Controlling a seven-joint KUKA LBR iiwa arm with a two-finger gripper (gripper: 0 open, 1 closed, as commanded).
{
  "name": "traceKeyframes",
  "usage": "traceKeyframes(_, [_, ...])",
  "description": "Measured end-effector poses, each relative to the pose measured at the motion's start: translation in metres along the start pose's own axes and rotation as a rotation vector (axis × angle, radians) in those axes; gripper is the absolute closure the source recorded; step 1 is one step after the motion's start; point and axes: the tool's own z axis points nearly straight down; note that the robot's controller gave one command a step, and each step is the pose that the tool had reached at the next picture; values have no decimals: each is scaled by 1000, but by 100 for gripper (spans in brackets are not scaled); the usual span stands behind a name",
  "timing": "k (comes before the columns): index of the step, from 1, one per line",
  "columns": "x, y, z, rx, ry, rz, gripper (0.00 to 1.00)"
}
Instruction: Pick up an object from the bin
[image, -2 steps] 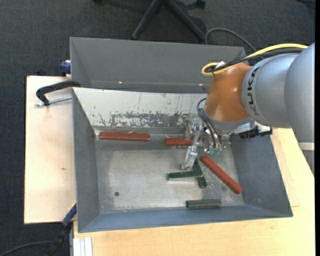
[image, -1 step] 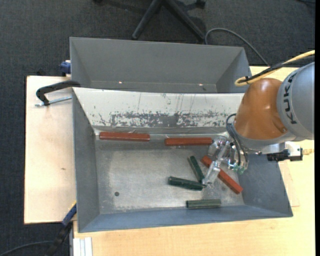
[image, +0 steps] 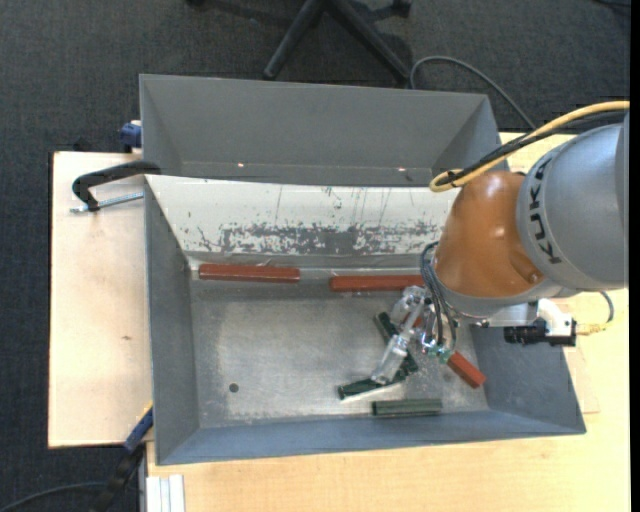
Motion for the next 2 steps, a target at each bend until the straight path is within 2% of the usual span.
traceKeyframes(1, [-45, -28, 31, 2, -9, -30, 0])
traceKeyframes(2, [-51, -74, 29, 3, -4, -82, 0])
